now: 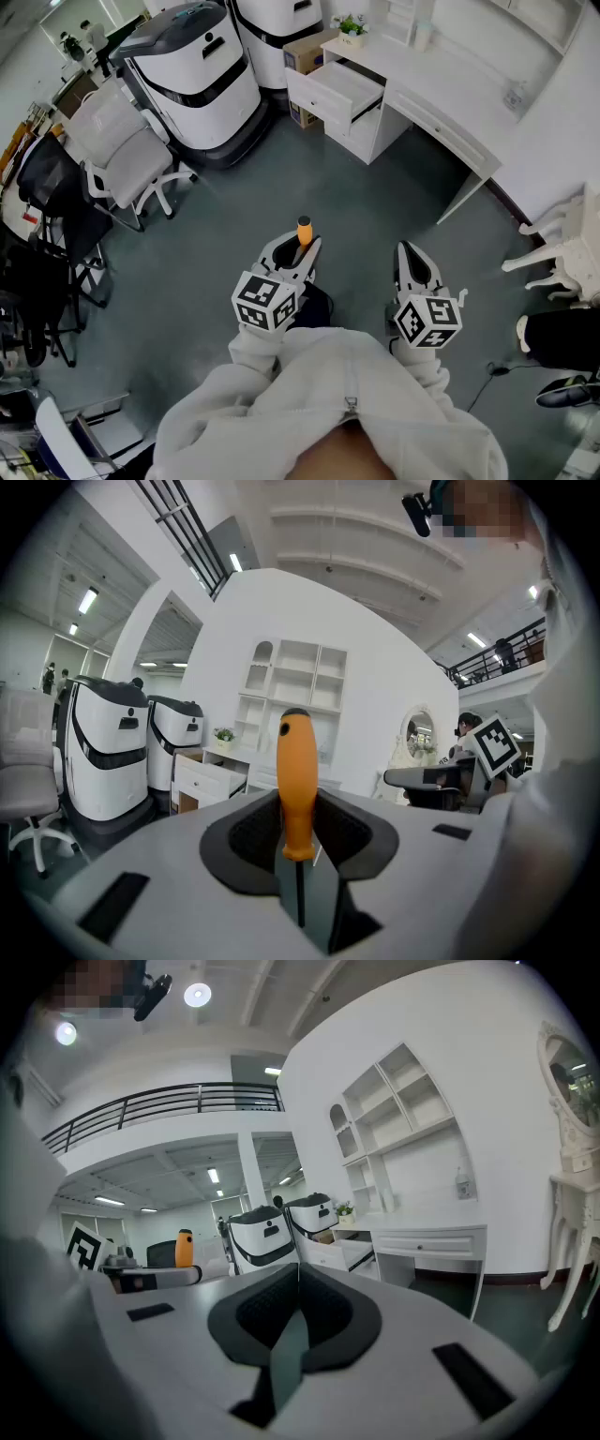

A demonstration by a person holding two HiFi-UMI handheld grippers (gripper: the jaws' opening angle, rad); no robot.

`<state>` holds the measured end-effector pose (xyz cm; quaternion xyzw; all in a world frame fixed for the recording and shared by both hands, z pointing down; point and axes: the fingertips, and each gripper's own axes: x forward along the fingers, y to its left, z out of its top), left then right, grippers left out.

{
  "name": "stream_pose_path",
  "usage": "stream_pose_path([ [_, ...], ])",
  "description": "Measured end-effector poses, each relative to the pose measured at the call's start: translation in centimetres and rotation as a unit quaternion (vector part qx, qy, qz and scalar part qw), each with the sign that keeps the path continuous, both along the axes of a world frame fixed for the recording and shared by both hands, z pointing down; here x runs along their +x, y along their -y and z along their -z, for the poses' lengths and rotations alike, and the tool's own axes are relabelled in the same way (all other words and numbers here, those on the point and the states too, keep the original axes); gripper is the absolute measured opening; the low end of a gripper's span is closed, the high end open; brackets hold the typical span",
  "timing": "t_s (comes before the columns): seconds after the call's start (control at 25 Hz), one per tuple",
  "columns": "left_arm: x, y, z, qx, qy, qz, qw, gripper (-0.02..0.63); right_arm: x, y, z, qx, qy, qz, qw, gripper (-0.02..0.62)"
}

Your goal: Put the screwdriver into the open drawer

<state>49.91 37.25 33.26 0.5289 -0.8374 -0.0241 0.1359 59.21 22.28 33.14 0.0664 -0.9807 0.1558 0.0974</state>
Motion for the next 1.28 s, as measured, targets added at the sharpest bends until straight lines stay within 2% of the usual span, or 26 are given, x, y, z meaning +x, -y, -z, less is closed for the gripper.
stream_pose_path([
  [0.32,2.0,2.3,0.4,-0.005,0.007,-0.004,1.0,0.109,1.7,2.4,-0.2,-0.017,0.001,-0.013,1.0,0.034],
  [0.72,0.3,1.4,0.0,-0.007,-0.001,0.018,0.9998,0.109,-1.1,1.6,-1.0,-0.029,-0.01,0.014,0.999,0.034],
  [0.96,-3.4,2.1,-0.3,-0.01,-0.006,0.03,0.9995,0.109,-5.1,2.1,-1.3,-0.031,-0.015,0.029,0.999,0.035],
  [1.28,-11.1,4.6,1.0,-0.008,-0.002,0.022,0.9997,0.109,-12.2,5.4,0.1,-0.026,-0.015,0.012,0.999,0.034],
])
